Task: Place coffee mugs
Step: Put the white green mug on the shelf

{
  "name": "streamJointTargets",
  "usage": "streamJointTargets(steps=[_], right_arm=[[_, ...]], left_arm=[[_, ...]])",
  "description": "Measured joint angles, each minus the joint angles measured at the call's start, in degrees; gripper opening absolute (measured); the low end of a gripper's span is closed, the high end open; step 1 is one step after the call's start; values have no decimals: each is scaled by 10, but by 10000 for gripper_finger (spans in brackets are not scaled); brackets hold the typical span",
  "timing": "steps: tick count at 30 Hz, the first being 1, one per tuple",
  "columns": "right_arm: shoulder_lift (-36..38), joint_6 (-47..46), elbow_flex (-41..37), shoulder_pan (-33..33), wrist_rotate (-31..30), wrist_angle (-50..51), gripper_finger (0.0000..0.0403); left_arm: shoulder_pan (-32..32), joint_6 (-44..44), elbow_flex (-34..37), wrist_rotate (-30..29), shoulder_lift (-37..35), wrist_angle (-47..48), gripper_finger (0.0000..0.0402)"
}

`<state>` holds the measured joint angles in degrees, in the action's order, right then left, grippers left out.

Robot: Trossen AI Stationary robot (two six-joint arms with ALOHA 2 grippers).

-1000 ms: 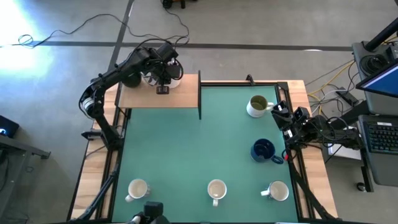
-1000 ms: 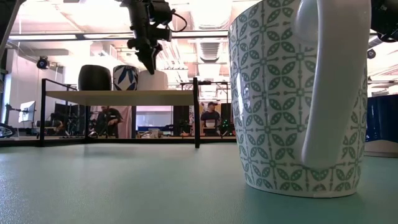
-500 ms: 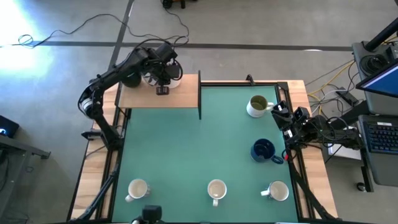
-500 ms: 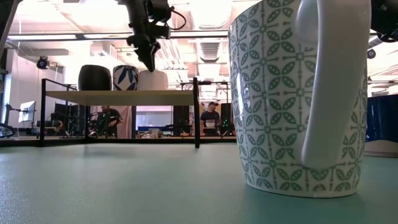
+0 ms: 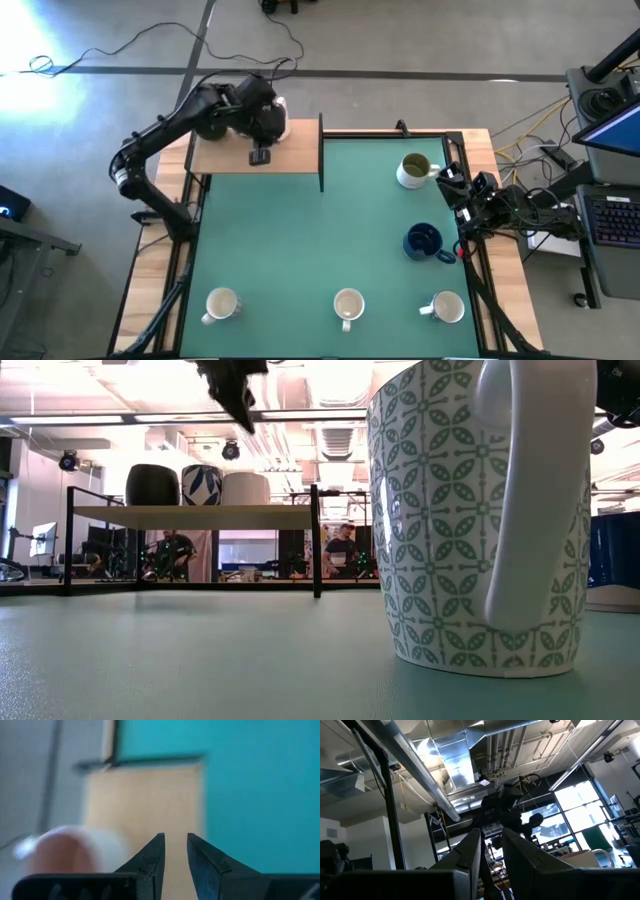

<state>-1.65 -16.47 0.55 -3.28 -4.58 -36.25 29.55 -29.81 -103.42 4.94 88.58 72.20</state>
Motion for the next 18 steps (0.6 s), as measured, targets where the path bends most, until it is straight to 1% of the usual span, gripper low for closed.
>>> streamJointTargets(steps=[3,5,8,14,16,18], right_arm=[[0,0,0,0,0,0,68],[0,0,0,0,0,0,68],[0,0,0,0,0,0,68],[0,0,0,0,0,0,68],[0,0,0,0,0,0,68],[0,0,0,0,0,0,68]], left_arm=[[-28,38,0,89,-12,0,64],[-52,72,1,113,-13,0,64],[-97,99,14,114,-13,-2,64],[-194,148,73,110,-13,-38,64],[-222,183,86,87,-13,-39,64],[-247,227,93,51,-13,-40,64]])
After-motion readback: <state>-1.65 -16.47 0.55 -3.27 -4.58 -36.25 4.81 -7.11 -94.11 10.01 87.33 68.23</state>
